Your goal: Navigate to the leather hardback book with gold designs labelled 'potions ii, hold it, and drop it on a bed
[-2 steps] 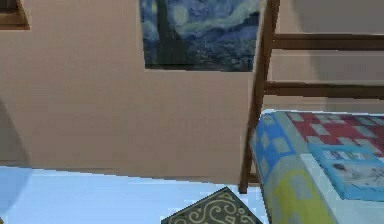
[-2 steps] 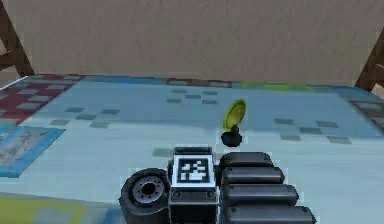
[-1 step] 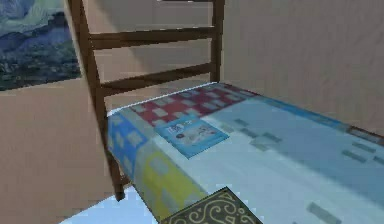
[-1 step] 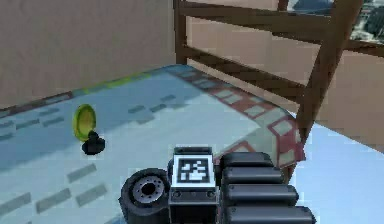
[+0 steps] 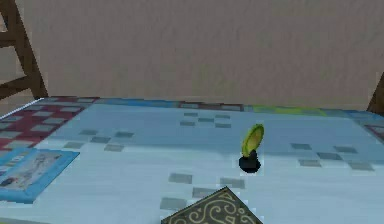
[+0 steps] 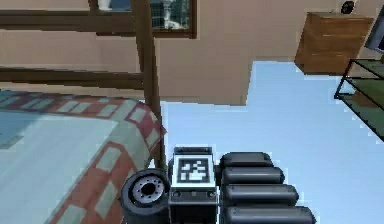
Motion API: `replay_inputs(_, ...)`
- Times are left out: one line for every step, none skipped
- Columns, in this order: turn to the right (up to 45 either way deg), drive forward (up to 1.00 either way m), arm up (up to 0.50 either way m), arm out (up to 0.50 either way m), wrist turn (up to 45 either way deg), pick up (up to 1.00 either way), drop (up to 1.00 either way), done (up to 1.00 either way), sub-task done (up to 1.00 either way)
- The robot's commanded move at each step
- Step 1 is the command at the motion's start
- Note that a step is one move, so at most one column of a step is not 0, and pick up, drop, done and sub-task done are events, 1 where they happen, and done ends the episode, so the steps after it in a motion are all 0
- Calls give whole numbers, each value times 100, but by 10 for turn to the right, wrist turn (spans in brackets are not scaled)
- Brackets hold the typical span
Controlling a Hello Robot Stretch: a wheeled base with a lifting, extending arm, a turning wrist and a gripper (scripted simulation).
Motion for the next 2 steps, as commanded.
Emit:
replay_inputs(390,0,0,0,0,0,0,0,0)
replay_inputs(-450,0,0,0,0,0,0,0,0)
